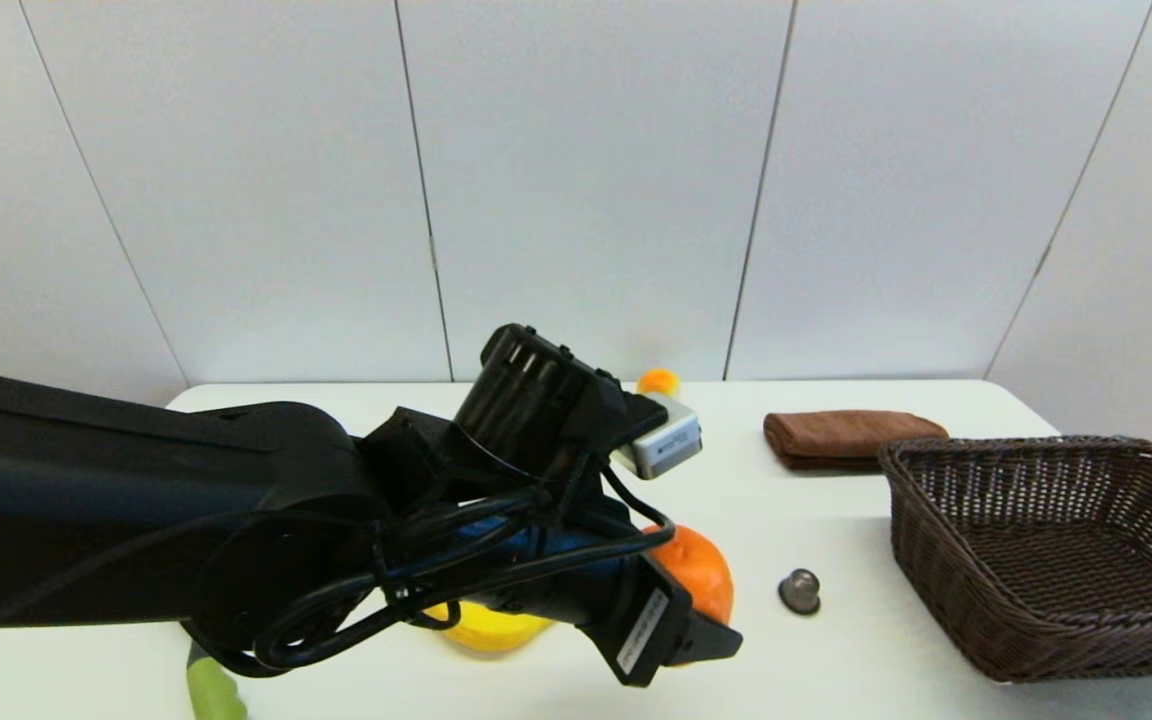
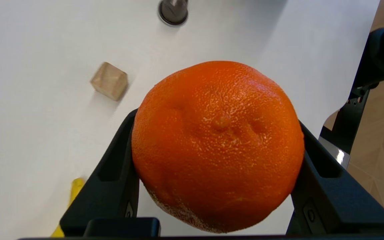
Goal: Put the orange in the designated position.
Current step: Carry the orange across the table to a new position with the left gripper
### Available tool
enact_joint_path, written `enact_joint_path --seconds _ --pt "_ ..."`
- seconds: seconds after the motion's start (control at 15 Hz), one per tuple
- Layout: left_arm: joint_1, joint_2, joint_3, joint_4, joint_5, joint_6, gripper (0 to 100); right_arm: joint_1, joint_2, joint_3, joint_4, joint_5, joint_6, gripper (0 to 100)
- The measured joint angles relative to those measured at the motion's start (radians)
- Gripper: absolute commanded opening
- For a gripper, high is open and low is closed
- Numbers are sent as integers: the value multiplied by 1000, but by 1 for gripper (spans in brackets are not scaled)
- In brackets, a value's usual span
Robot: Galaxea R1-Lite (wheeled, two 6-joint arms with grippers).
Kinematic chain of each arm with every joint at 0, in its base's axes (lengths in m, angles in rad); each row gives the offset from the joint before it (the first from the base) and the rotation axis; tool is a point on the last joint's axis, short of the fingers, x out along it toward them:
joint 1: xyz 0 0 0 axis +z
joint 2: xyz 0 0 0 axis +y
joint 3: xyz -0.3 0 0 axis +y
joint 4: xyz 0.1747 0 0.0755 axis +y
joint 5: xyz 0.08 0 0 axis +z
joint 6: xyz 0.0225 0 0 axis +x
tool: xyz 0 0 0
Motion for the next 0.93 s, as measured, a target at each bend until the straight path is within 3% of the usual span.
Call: enact_joint_path --seconds 0.93 --pt "-16 239 -89 -12 3 5 0 0 0 0 0 0 0 100"
